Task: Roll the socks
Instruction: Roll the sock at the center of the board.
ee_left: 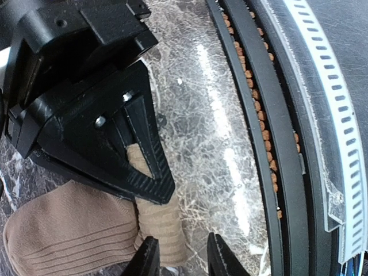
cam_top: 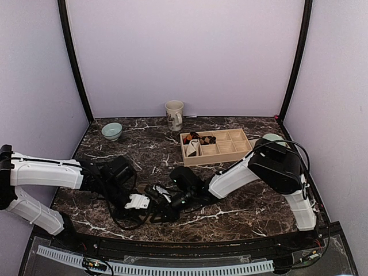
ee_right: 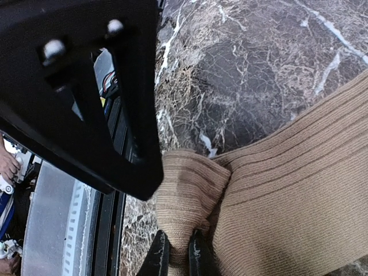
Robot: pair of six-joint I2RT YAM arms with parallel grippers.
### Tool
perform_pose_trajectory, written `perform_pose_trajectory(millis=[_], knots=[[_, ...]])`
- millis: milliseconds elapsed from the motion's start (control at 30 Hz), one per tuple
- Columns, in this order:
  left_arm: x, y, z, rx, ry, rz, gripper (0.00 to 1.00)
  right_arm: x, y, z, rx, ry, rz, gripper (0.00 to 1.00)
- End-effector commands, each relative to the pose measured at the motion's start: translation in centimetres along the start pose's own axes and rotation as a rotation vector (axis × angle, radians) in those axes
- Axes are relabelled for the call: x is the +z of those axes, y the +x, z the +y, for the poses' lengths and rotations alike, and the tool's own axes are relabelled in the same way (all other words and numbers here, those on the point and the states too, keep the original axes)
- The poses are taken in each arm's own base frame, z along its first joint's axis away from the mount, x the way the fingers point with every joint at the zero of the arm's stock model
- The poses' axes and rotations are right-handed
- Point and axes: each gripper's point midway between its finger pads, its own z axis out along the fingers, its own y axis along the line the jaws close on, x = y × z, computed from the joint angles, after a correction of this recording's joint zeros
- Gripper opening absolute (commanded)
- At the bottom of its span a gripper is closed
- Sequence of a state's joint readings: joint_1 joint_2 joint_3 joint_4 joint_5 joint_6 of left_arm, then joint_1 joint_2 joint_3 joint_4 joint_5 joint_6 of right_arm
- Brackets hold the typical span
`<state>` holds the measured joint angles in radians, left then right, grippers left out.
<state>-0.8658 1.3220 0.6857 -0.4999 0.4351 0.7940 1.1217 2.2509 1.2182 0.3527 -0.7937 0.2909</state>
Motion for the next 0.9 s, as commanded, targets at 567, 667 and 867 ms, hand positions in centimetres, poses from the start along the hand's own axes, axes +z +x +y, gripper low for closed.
perform_pose_trajectory(millis=[567, 667, 867], knots=[[3.5, 3.4, 1.7, 0.015, -0.124, 0.104, 0.00, -0.3, 12.9, -5.5, 0.449, 0.218, 0.253, 0.03], [3.5, 3.5, 1.1, 0.009, -0.099, 0.104, 0.00, -1.2, 10.8, -5.4, 0.391, 0.268, 0.151, 0.85], [3.8, 3.8, -0.2, -0.014, -0.009, 0.122, 0.00, -5.3, 7.7, -4.9, 0.327, 0.391, -0.079, 0.99]])
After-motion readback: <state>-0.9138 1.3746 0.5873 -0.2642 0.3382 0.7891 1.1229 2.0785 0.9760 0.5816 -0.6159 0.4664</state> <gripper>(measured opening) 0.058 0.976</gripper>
